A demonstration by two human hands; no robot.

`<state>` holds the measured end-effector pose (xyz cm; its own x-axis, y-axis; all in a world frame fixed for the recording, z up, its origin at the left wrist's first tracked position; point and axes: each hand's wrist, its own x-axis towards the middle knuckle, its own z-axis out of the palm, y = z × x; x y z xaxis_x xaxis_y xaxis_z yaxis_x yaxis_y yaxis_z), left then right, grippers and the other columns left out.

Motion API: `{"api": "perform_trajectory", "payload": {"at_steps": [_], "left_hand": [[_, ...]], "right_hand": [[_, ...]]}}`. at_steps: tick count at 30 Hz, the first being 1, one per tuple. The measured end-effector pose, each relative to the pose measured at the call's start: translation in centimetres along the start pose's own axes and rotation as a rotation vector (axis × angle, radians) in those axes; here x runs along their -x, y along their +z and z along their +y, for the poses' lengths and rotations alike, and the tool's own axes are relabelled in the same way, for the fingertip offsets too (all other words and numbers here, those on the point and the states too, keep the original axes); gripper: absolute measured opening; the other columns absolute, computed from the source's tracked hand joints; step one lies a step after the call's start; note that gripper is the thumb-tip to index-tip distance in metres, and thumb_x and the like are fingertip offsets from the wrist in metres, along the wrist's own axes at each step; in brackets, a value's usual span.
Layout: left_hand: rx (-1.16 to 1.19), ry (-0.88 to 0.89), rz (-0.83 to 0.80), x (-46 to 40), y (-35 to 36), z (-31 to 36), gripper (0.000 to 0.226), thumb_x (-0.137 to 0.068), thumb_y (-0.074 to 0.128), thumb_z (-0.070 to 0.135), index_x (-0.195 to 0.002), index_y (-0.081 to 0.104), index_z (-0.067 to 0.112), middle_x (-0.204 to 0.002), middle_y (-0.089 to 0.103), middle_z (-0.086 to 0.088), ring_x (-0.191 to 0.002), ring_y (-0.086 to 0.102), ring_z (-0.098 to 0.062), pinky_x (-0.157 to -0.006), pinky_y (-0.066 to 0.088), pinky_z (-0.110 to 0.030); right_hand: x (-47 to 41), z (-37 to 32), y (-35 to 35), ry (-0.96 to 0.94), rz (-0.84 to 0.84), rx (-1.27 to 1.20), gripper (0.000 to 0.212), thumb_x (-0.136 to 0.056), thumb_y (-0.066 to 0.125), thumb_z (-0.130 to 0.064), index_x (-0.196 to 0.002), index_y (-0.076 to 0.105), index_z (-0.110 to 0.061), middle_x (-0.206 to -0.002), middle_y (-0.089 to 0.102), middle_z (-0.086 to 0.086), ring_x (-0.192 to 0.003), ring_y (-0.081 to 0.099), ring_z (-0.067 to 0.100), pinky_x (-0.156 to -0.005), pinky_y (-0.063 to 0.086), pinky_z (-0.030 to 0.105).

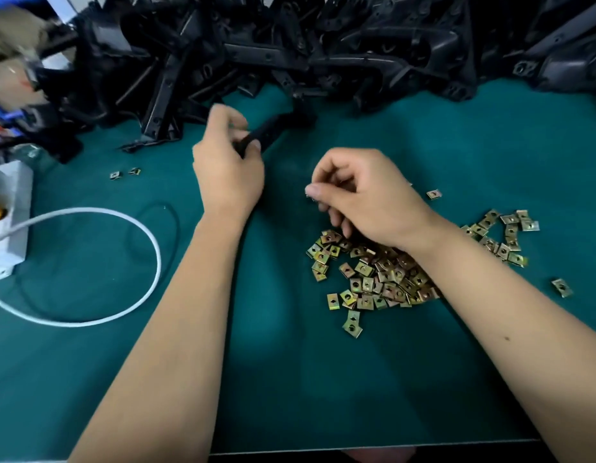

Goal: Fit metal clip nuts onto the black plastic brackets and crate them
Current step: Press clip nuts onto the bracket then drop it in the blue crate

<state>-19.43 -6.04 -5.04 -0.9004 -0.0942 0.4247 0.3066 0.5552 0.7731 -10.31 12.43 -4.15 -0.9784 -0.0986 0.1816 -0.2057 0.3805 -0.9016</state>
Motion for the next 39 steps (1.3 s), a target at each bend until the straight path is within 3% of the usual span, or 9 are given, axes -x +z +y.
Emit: {"api": "perform_trajectory", "payload": {"at_steps": [3,7,15,20,23,27,30,34,39], "left_hand": [[0.539,-0.274,-0.165,-0.3,-1.2,0.1,0.033,-0.094,0.060,-0.001,-0.122,0.058,0.016,-0.083,0.073,-0.003,-0.066,0.073,-0.025,-0.054,0.055,-0.030],[0.681,-0.405,-0.321,-0.7,-2.3,0.1,0.016,-0.096,0.065,0.003,-0.109,0.071,0.011,-0.081,0.076,-0.006,-0.062,0.072,-0.019,-0.053,0.052,-0.021],[0.524,-0.260,-0.515,-0.9,-3.1,-0.7,0.012,-0.089,0.076,0.005,-0.098,0.075,0.012,-0.074,0.077,-0.005,-0.061,0.071,-0.018,-0.053,0.054,-0.021],[-0.093,0.075,-0.404,-0.7,-3.0,-1.0,0.021,-0.081,0.086,0.014,-0.098,0.079,0.024,-0.096,0.076,0.001,-0.095,0.067,-0.013,-0.093,0.050,-0.025],[-0.377,0.239,-0.248,-0.3,-2.1,0.1,0.036,-0.078,0.080,0.010,-0.113,0.077,0.020,-0.123,0.070,-0.002,-0.125,0.055,-0.028,-0.108,0.033,-0.021],[-0.027,0.068,-0.404,1.6,0.5,2.8,0.077,-0.085,0.062,0.004,-0.156,0.040,0.025,-0.136,0.063,0.002,-0.127,0.054,-0.016,-0.113,0.036,-0.026],[0.008,0.056,-0.523,2.3,1.7,3.3,0.075,-0.099,0.059,0.034,-0.160,0.018,0.049,-0.124,0.061,0.009,-0.124,0.050,-0.011,-0.118,0.030,-0.038],[-0.113,0.104,-0.476,2.0,2.3,3.2,0.052,-0.095,0.052,0.065,-0.144,0.051,0.048,-0.120,0.067,0.016,-0.128,0.050,-0.019,-0.114,0.022,-0.038],[0.045,0.190,-0.433,2.4,2.5,2.9,0.038,-0.089,0.072,0.054,-0.118,0.068,0.030,-0.105,0.070,0.017,-0.108,0.063,-0.009,-0.109,0.042,-0.048]], "right_hand": [[-0.4,0.3,-0.8,0.006,0.101,-0.234,0.004,-0.096,0.069,-0.003,-0.092,0.068,-0.004,-0.074,0.068,0.010,-0.057,0.065,0.019,-0.046,0.051,0.027],[-0.7,0.8,-2.1,0.007,0.169,-0.444,0.018,-0.094,0.066,0.007,-0.108,0.069,-0.005,-0.089,0.066,0.013,-0.073,0.069,0.019,-0.054,0.055,0.025],[-0.6,1.3,-2.8,0.001,0.238,-0.421,0.025,-0.091,0.068,0.007,-0.111,0.073,-0.008,-0.089,0.065,0.009,-0.075,0.067,0.017,-0.049,0.051,0.024],[-0.7,1.5,-2.6,0.041,0.232,-0.419,0.027,-0.090,0.067,0.009,-0.105,0.075,-0.011,-0.086,0.065,0.008,-0.072,0.067,0.016,-0.049,0.051,0.024],[-0.8,1.6,-2.6,0.079,0.260,-0.419,0.029,-0.091,0.062,0.010,-0.105,0.078,-0.011,-0.085,0.065,0.007,-0.071,0.066,0.016,-0.050,0.051,0.024],[-1.0,1.7,-2.6,0.149,0.306,-0.469,0.021,-0.095,0.064,0.005,-0.110,0.076,-0.004,-0.081,0.068,0.006,-0.069,0.064,0.015,-0.053,0.052,0.024],[-1.1,1.6,-2.4,0.186,0.344,-0.474,0.014,-0.099,0.064,-0.003,-0.106,0.074,0.002,-0.080,0.064,0.010,-0.064,0.063,0.016,-0.052,0.052,0.024],[-1.1,1.4,-2.7,0.215,0.403,-0.507,0.014,-0.099,0.064,-0.009,-0.094,0.073,0.001,-0.076,0.062,0.012,-0.058,0.061,0.017,-0.048,0.050,0.025],[-1.1,1.4,-3.5,0.218,0.500,-0.554,0.011,-0.099,0.062,-0.005,-0.091,0.069,-0.002,-0.066,0.066,0.007,-0.052,0.060,0.016,-0.045,0.046,0.023]]}}
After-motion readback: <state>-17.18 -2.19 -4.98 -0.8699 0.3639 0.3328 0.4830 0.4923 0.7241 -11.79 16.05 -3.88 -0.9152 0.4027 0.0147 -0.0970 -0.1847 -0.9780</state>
